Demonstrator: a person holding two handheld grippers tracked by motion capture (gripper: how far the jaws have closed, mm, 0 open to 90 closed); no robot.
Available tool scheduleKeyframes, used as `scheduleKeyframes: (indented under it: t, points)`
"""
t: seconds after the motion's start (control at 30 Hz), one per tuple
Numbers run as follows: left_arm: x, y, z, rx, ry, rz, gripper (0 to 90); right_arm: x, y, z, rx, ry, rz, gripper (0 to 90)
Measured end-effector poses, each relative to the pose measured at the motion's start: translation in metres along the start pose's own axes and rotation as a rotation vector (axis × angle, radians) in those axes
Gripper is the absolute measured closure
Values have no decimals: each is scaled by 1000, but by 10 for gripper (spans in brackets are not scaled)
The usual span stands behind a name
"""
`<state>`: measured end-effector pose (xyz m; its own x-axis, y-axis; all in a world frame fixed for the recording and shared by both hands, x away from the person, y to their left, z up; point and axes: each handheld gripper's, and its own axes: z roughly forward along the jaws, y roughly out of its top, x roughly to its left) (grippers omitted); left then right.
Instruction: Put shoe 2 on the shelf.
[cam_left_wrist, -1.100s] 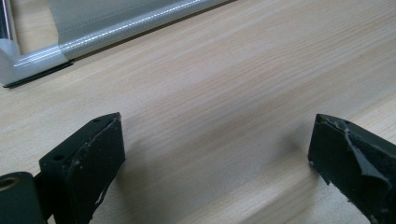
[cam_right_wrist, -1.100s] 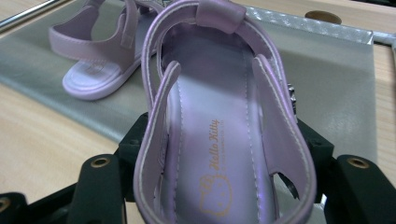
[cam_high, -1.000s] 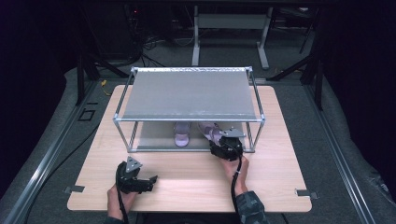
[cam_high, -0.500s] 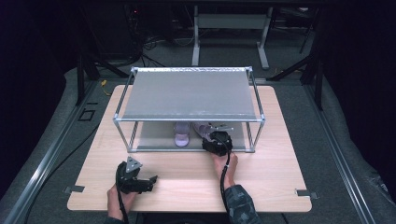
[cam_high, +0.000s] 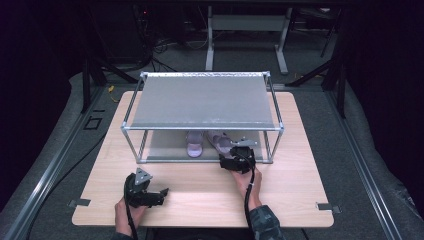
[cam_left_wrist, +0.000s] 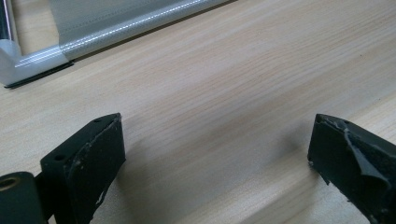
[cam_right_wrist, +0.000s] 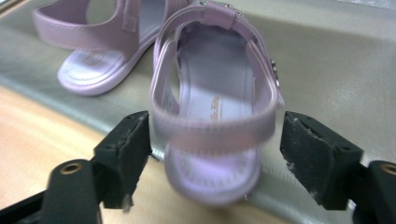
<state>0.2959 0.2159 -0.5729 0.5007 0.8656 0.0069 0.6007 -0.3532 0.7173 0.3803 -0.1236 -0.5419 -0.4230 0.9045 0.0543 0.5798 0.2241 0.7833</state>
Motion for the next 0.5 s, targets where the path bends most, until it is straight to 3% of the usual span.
scheduleKeyframes:
  t: [0.1,0.27,0.5]
  points:
    - [0,0,0,1,-1,0,38,-2,-2,-3,-6,39,19,350]
    - [0,0,0,2,-3,0,39,-3,1,-2,-9,65,37,427]
    - [0,0,0,0,0,3,40,7,5,8,-19,80,56,448]
